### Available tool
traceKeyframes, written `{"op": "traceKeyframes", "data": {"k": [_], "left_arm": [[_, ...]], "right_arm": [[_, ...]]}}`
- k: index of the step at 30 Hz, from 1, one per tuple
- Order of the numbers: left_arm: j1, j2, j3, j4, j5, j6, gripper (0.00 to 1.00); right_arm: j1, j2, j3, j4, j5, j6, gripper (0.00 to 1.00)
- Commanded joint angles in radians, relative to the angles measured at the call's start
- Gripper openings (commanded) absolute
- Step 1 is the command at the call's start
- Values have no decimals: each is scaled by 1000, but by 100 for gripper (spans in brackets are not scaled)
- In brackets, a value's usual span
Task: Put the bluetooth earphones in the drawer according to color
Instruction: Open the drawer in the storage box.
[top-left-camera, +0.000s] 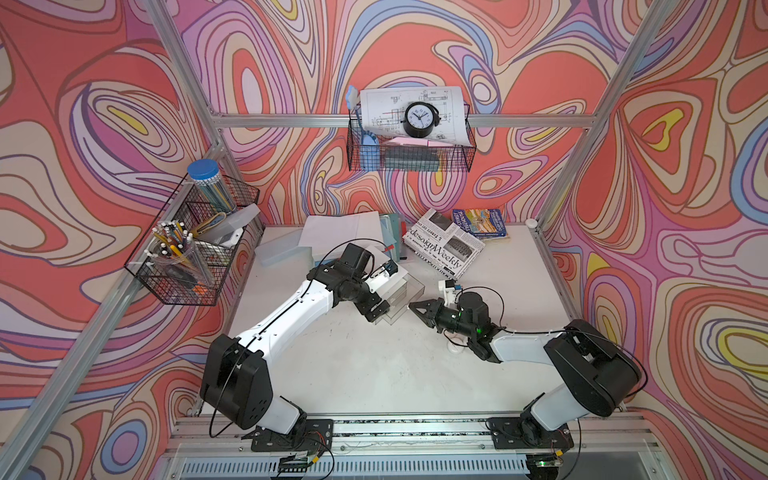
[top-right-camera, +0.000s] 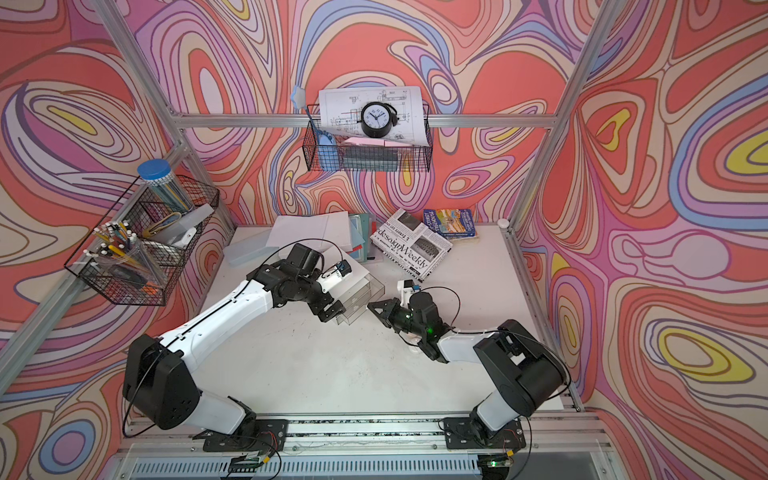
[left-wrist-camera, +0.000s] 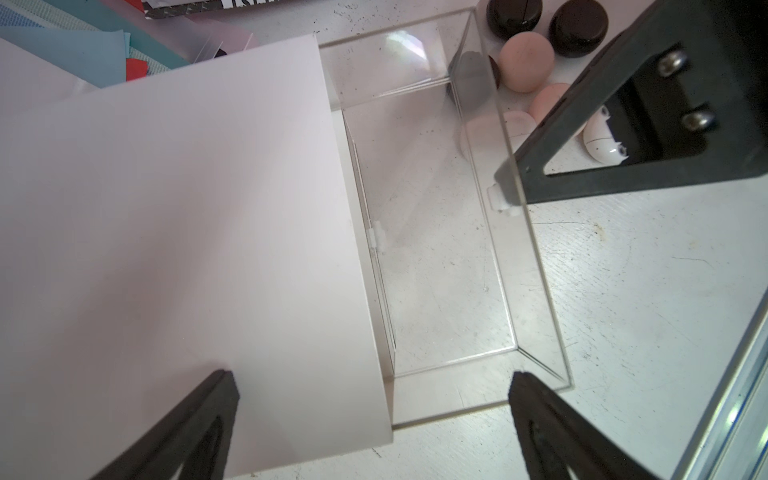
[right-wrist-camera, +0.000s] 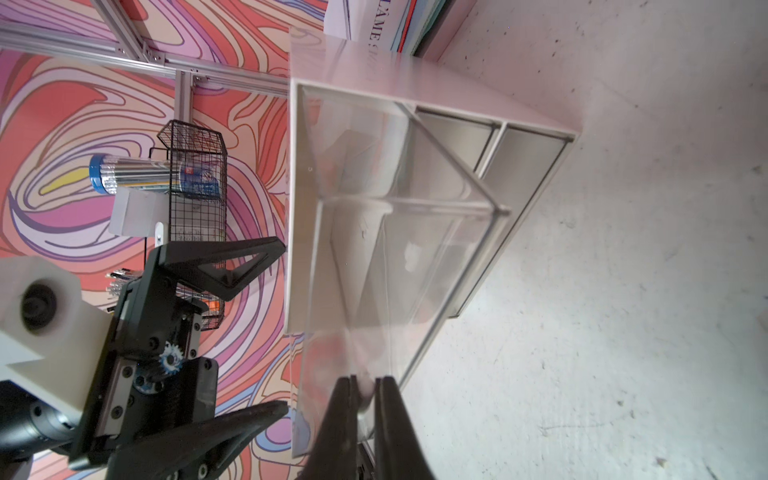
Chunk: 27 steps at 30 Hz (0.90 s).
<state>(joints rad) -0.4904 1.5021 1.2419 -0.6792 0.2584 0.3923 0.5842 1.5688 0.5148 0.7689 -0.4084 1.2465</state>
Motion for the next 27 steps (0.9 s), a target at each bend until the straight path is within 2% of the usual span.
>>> {"op": "traceKeyframes", "data": {"k": [1,2,3,8,12,17,22,27], "left_arm": [[9,3,4,-42,-16,-14,97],[8,2,4,-41,-18,-14,97],[7,0,4,-40,-19,-15,97],[8,-17,3,-31,-22,-20,97],[9,-45,0,11,-85,-42,97],[8,-135,-41,99,-116,-48,98],[9,-184,-42,129,-96,-37,98],[5,-144,31,77,-19,-22,98]], "right_arm": [[4,-10,-27,-8,33,-14,38],[4,-21,-27,-14,38,-21,48],[3,-31,-25,-28,42,-29,53],[3,-127,8,-195,75,-128,71],[3,-254,71,-503,168,-257,76],[-2,-367,216,-934,385,-439,81],[-34,-325,394,-1251,566,-539,86],[-48,-239,548,-1441,714,-662,89]]}}
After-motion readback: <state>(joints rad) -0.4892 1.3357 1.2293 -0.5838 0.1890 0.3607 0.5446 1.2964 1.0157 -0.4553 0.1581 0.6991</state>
